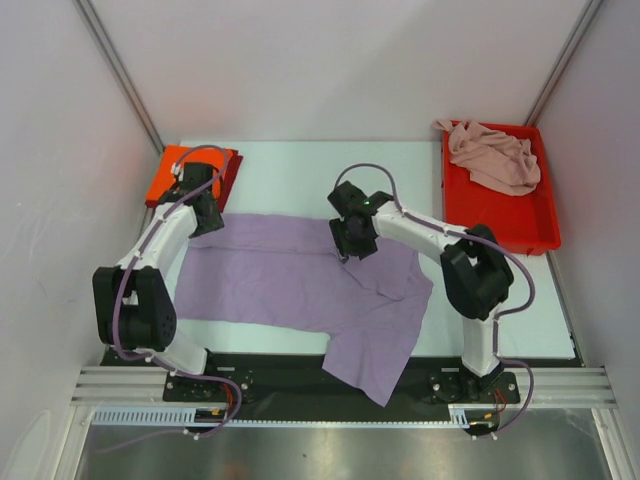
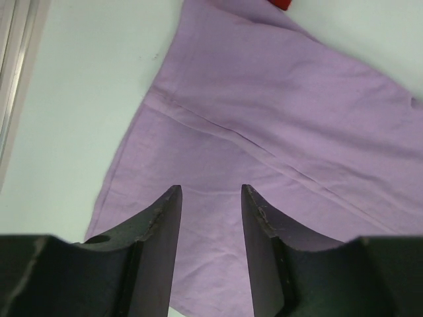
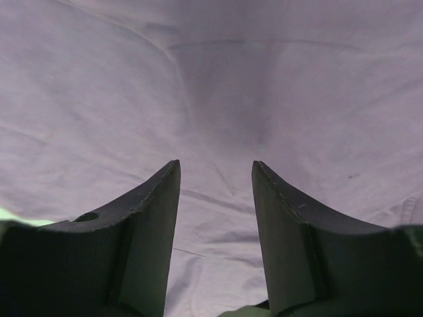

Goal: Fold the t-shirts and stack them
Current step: Fold the tshirt

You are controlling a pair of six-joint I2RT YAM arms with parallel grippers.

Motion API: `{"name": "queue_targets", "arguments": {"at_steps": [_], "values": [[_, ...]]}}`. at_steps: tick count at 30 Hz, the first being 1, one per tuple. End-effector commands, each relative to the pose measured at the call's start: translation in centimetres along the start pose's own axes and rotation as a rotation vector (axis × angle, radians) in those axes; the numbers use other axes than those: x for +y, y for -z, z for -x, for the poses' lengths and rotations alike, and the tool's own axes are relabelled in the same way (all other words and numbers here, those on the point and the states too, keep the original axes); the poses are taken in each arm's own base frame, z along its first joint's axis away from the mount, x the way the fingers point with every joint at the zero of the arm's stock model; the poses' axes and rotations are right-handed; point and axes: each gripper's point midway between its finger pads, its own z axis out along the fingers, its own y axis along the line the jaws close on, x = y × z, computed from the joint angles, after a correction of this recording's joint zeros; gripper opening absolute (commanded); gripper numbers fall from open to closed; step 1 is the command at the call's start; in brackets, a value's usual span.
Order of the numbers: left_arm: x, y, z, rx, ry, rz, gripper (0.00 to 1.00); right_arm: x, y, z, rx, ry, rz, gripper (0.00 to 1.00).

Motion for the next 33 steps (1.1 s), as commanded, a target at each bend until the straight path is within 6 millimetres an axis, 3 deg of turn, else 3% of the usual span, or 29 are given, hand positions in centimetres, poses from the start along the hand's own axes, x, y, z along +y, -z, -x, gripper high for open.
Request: {"name": "queue_targets", "arguments": {"at_steps": [1, 3, 8, 12, 16, 17, 19, 22, 23, 29, 31, 32, 33], "values": [[0.1, 1.7, 2.4, -0.077, 0.028, -0.042, 0.46, 0.1, 0.1, 0.3, -0.006, 0.043, -0.081, 0.52], [-0.2, 1.7, 2.0, -0.067, 0.038, -0.063, 0.45, -0.7, -0.6, -0.3, 0.010, 0.054, -0.156, 0.47], [-0.6, 1.2, 0.8, -0.033, 0.049, -0.084, 0.44, -0.3, -1.6, -1.7, 0.031, 0.079, -0.191, 0.44], [-0.4, 1.6, 1.3, -0.046, 0.038, -0.074, 0.43, -1.0, -2.7, -2.5, 0.051, 0.095, -0.238, 0.38], [0.0, 1.9, 2.1, -0.069, 0.027, -0.054, 0.44, -1.1, -2.4, -1.5, 0.023, 0.095, -0.225, 0.20], [0.1, 1.8, 2.1, -0.069, 0.023, -0.050, 0.44, -1.5, -2.4, -1.3, 0.025, 0.081, -0.218, 0.10], [0.1, 1.8, 2.1, -0.067, 0.024, -0.046, 0.44, -1.8, -1.9, -0.5, 0.014, 0.063, -0.198, 0.01], [0.0, 1.7, 2.0, -0.064, 0.025, -0.052, 0.44, -1.6, -1.3, 0.7, 0.003, 0.035, -0.088, 0.00], [0.0, 1.5, 1.7, -0.057, 0.023, -0.051, 0.44, -0.7, -0.7, 0.8, 0.010, 0.023, 0.007, 0.00], [0.0, 1.4, 1.4, -0.051, 0.023, -0.057, 0.44, -2.6, 0.5, 3.5, 0.001, -0.142, 0.248, 0.00], [-0.1, 1.5, 1.5, -0.051, 0.021, -0.057, 0.43, -2.8, 1.0, 3.0, 0.033, -0.146, 0.255, 0.00], [0.0, 1.5, 1.4, -0.050, 0.021, -0.056, 0.43, -3.1, 1.1, 2.6, 0.025, -0.093, 0.200, 0.04], [0.1, 1.8, 1.6, -0.058, 0.022, -0.055, 0.43, -2.7, 1.7, 1.4, 0.027, -0.053, 0.171, 0.15]]}}
